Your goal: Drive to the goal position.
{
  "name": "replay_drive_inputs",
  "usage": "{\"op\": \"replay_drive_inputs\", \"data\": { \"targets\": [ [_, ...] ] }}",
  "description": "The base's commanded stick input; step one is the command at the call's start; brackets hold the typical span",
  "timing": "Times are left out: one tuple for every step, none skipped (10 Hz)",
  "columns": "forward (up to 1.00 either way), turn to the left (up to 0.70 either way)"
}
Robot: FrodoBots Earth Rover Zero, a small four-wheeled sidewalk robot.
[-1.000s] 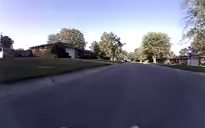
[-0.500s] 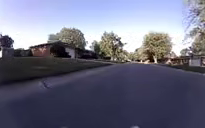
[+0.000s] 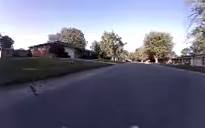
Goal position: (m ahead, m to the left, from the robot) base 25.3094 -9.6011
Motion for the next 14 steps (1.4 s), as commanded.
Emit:
{"op": "replay_drive_inputs", "data": {
  "targets": [
    [0.98, 0.0],
    [0.98, 0.0],
    [0.98, 0.0],
    [0.98, 0.0],
    [0.98, 0.0],
    [0.98, 0.0],
    [0.98, 0.0],
    [0.98, 0.0],
    [0.98, 0.0],
    [0.98, 0.0],
    [0.98, 0.0],
    [0.98, 0.0],
    [0.98, 0.0],
    [0.98, 0.0]
  ]
}}
